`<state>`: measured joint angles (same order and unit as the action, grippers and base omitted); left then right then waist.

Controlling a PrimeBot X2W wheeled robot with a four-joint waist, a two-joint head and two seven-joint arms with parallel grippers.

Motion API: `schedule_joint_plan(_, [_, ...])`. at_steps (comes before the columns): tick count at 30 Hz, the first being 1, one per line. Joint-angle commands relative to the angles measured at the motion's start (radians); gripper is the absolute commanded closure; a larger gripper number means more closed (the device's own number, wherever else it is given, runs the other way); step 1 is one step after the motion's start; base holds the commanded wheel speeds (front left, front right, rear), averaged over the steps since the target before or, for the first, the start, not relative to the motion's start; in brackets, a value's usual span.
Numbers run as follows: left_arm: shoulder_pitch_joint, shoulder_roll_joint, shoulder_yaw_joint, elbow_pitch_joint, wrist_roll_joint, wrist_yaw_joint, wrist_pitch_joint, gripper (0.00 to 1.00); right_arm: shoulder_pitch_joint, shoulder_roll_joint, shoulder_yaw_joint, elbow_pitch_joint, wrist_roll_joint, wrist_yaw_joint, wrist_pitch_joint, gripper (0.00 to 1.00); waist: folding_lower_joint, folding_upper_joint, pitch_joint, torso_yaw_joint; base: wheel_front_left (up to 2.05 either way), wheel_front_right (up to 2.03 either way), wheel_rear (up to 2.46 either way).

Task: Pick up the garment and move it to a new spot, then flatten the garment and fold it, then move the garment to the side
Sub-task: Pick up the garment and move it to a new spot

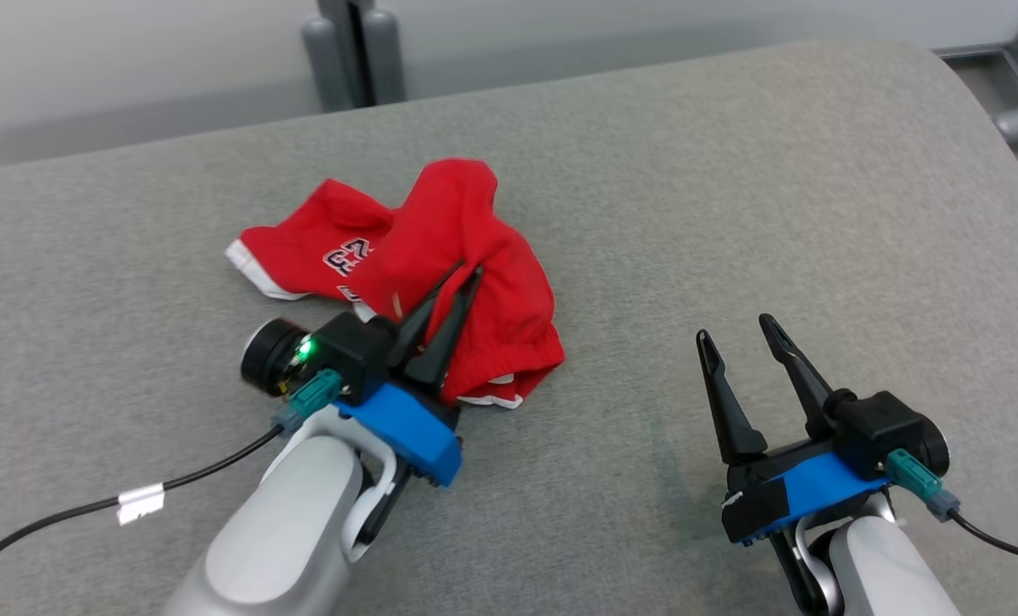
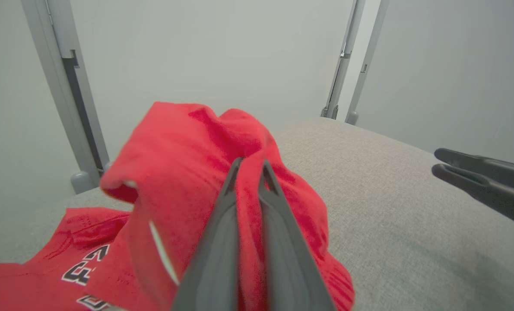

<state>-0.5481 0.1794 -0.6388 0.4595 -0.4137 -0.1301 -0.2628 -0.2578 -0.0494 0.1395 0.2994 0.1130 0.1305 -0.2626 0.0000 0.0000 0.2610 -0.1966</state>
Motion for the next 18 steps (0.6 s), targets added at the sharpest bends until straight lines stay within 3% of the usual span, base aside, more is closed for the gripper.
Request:
schedule_joint_plan(1, [0.034, 0.001, 0.032, 0.015, 0.013, 0.000, -0.003, 0.00, 0.011, -0.002, -0.002, 0.007, 0.002, 0.000, -0.003, 0.00, 0.0000, 0.0000, -0.011, 0.022, 0.00, 0.00, 0.00])
schedule_joint_plan(8, [0.167, 0.023, 0.197, 0.000, 0.080, 0.047, -0.003, 0.00, 0.020, -0.002, -0.002, 0.035, -0.006, 0.000, -0.004, 0.00, 0.0000, 0.0000, -0.071, 0.085, 0.00, 0.00, 0.00])
schedule_joint_plan(18, [0.372, 0.005, 0.437, -0.037, 0.139, 0.072, -0.003, 0.00, 0.051, -0.003, -0.014, 0.096, -0.007, 0.000, -0.003, 0.00, 0.0000, 0.0000, -0.160, 0.140, 0.00, 0.00, 0.00])
